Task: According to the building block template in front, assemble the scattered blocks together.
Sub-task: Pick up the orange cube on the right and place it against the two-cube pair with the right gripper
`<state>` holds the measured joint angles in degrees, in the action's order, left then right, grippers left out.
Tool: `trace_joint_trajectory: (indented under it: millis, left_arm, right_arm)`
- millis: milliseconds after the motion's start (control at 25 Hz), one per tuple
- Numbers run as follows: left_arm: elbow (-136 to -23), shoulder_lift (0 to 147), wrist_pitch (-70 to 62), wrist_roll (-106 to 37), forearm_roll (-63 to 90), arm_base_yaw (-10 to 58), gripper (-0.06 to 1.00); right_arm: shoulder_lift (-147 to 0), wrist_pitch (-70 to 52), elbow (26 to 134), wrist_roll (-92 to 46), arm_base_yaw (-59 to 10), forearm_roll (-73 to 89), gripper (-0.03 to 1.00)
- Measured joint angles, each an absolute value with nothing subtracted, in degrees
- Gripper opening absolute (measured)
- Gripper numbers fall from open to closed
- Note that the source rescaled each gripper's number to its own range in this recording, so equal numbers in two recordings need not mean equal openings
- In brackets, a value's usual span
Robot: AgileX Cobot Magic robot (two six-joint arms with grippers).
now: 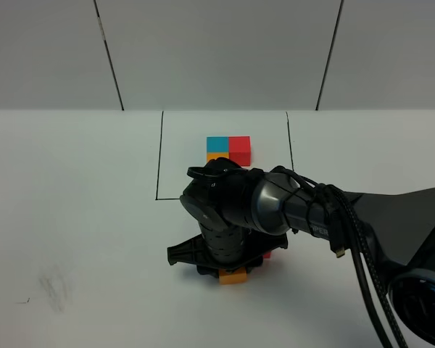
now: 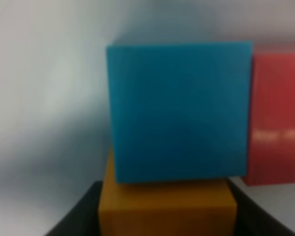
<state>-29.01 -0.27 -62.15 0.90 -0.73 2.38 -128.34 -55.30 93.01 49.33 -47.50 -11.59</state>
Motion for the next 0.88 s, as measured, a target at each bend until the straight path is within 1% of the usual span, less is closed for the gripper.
trace_joint_trajectory:
  millis: [200, 520, 760, 880]
  left_arm:
    - [-29.01, -0.27, -62.15, 0.90, -0.73, 2.38, 0.45]
    - [-29.01, -0.27, -62.15, 0.90, -0.73, 2.38, 0.45]
    - [-29.01, -0.27, -62.15, 0.90, -0.73, 2.38, 0.45]
    - [-29.01, -0.27, -62.15, 0.90, -0.73, 2.38, 0.45]
  right_arm:
    - [-129.74, -57.92, 96.03, 48.62, -47.50, -11.02, 0.28]
    - [-129.85, -60.32, 96.15, 49.00, -45.17, -9.31, 0.28]
    - [-129.85, -60.49, 96.15, 48.65, -45.12, -9.08, 0.28]
    - [-129.85, -60.39, 96.15, 46.07, -45.12, -8.81, 0.28]
